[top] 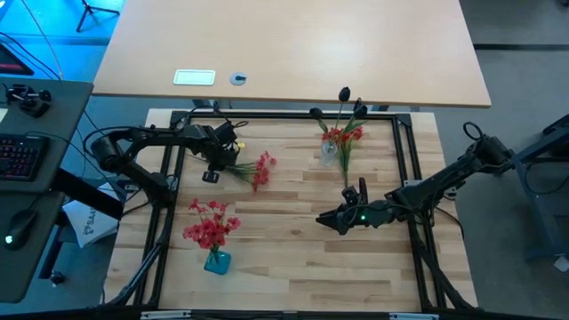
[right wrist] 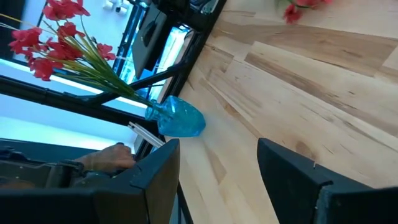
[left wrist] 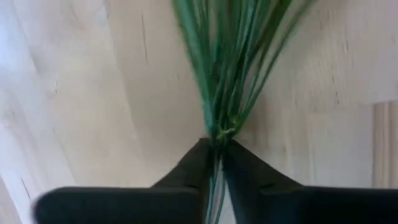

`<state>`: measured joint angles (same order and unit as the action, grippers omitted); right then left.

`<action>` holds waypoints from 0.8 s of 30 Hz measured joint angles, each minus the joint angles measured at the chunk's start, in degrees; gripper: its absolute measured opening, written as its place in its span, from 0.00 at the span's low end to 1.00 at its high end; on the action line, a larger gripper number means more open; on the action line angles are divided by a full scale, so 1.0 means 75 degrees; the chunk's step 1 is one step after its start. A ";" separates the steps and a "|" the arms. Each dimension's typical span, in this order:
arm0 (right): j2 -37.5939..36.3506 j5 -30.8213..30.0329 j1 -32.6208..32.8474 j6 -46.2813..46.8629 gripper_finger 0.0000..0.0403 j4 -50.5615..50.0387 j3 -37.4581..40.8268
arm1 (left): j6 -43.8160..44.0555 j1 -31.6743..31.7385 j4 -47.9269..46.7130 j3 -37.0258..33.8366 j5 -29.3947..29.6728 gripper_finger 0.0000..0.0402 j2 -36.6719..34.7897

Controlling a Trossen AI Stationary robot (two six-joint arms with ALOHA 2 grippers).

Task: Sort flowers into vase by color
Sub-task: Put the left red flowers into the blue vase

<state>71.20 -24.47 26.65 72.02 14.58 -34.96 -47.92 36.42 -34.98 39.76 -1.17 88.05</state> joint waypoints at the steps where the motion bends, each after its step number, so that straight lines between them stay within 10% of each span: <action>1: 0.0000 0.0000 0.0000 -0.0005 0.52 -0.0007 0.0000 | 0.0129 0.0000 -0.0146 0.0113 0.0023 0.04 0.0025; 11: 0.0000 0.0000 0.0000 -0.0061 0.52 0.0028 0.0000 | 0.1882 0.0017 -0.0936 0.1451 0.0281 0.00 -0.0483; 24: 0.0000 -0.0005 -0.0006 -0.1062 0.52 0.0475 0.0000 | 0.5212 -0.0090 -0.0110 0.2746 0.0822 0.00 -0.4249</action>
<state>71.20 -24.51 26.61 64.05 18.14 -34.96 -8.83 35.75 -35.80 60.36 5.00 56.19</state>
